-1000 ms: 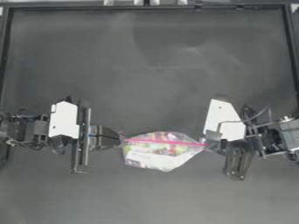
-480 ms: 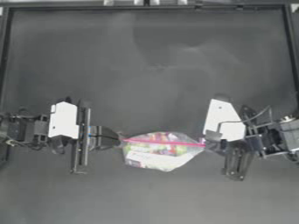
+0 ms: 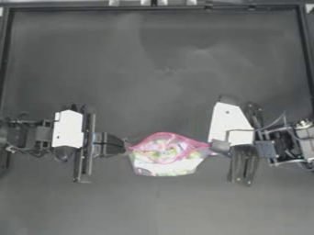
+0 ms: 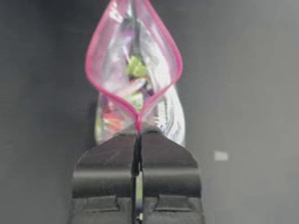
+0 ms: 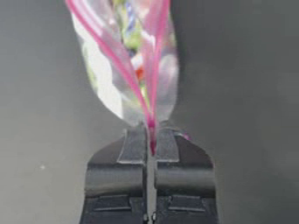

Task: Put candy in bag

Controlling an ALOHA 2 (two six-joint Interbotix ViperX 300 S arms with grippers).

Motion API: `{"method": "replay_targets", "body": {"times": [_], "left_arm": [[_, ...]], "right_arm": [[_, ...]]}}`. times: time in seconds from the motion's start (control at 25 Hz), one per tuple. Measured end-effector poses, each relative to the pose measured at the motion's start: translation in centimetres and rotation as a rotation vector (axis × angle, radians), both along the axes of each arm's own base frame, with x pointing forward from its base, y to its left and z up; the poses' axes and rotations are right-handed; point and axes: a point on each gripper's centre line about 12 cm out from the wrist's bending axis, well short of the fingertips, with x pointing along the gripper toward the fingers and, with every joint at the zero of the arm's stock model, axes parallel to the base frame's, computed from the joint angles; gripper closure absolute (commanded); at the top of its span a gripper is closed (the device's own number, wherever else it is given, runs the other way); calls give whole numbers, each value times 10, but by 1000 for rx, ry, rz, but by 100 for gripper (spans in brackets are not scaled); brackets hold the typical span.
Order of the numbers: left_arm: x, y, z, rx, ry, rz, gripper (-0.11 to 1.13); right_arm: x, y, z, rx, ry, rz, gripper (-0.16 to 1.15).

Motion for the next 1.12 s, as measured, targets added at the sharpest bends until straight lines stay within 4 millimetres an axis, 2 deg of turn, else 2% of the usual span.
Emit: {"method": "replay_targets", "body": {"times": [0.28, 0.52, 0.84, 1.12], "left_arm": [[-3, 8, 18, 43, 2, 2, 95], [-6, 17, 25, 62, 1, 21, 95], [-11, 29, 33, 83, -11, 51, 95], [-16, 37, 27, 84, 7, 76, 95]], "right_arm": [[4, -5, 16, -51, -29, 7, 93], [6, -13, 26, -77, -48, 11, 93], [8, -27, 28, -99, -44, 3, 93], [14, -40, 26, -106, -64, 4, 93]]}}
